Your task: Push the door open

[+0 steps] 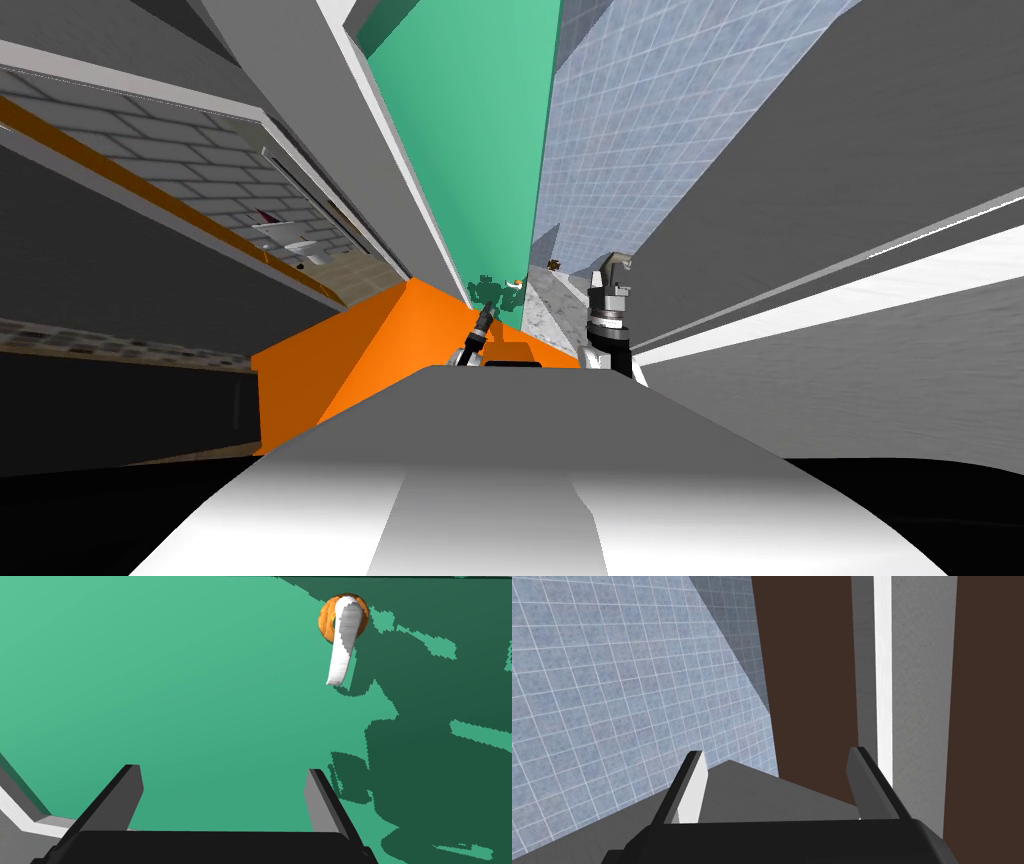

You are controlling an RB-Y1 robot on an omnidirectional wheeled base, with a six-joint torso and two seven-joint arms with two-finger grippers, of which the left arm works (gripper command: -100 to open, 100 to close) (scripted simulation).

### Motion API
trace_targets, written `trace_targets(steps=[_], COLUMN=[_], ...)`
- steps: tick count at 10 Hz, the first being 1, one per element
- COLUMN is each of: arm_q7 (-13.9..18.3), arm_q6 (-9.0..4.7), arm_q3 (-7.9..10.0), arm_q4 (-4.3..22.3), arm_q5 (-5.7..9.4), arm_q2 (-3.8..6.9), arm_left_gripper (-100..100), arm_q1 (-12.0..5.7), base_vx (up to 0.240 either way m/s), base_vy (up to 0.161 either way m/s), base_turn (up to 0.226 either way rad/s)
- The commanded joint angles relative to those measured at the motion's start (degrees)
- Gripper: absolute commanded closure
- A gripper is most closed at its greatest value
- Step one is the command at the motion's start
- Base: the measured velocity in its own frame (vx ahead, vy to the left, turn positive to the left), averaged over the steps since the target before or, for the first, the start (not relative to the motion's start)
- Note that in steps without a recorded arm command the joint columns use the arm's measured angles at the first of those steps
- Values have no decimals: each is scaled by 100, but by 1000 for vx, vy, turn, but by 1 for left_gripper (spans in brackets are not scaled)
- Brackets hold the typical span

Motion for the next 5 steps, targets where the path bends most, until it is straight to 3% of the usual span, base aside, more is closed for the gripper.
trace_targets(steps=[1, 5], arm_q7=[30, 64], arm_q6=[-2, -40], arm_q3=[-43, -155], arm_q4=[207, 701], arm_q5=[-19, -71], arm_q2=[4, -26], arm_left_gripper=[-100, -100], arm_q1=[-78, -228], base_vx=[104, 99], base_vy=[9, 15], base_turn=[-37, -37])
